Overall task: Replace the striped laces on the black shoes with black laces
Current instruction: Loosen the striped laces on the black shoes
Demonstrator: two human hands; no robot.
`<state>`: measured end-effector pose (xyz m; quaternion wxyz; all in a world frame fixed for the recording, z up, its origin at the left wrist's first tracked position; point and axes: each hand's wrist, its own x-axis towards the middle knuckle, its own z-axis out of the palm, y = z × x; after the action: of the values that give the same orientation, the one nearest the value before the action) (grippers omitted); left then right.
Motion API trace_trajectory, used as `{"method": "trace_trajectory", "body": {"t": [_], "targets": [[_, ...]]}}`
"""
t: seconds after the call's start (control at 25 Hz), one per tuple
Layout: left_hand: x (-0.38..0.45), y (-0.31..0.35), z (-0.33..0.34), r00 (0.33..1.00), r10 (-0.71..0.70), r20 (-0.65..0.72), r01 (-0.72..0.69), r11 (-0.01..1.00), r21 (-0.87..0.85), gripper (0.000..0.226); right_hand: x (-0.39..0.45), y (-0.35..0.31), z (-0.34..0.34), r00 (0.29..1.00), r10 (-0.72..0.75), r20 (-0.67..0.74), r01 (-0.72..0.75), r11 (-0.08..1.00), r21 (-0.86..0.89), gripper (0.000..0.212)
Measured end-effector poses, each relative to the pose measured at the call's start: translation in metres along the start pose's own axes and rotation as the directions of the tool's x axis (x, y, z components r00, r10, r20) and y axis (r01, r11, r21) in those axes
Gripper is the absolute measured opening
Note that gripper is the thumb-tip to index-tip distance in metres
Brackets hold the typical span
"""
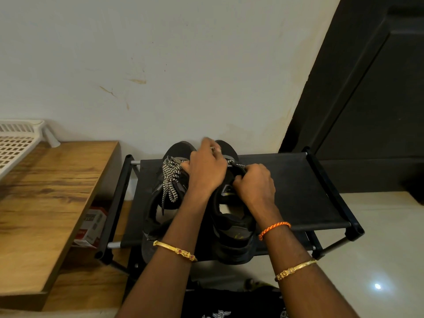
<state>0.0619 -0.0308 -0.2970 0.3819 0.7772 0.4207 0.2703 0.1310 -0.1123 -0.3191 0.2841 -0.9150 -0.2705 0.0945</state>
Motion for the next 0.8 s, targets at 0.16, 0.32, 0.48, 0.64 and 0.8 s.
{"method": "trace_trajectory", "body": {"t": [0.16,0.32,0.48,0.64,0.8], "targets": [[-0.002,0.0,0.018,0.995,-0.034,0.091,-0.006,0.915,0.405,0.014,0.002,0.001,0.001,1.0,-0.012,-0.012,0.011,1.0,-0.016,0.018],[-0.001,0.0,0.021,0.999,-0.03,-0.015,0.034,0.939,0.344,0.01,0.003,0.0,0.003,1.0,-0.02,-0.009,0.02,1.0,-0.023,0.018],[-0.005,0.001,0.015,0.995,-0.036,-0.09,0.05,0.985,0.163,0.008,0.002,0.0,0.003,0.999,-0.031,-0.023,0.03,0.999,-0.032,0.016],[0.001,0.001,0.0,0.964,0.005,-0.265,-0.017,0.999,-0.046,0.017,0.0,0.0,0.002,0.999,-0.027,-0.028,0.026,0.999,-0.026,0.018],[0.003,0.002,-0.001,0.991,-0.027,-0.133,-0.035,0.895,-0.444,0.021,0.001,-0.001,0.001,1.0,-0.021,-0.003,0.021,1.0,-0.018,0.019]]}}
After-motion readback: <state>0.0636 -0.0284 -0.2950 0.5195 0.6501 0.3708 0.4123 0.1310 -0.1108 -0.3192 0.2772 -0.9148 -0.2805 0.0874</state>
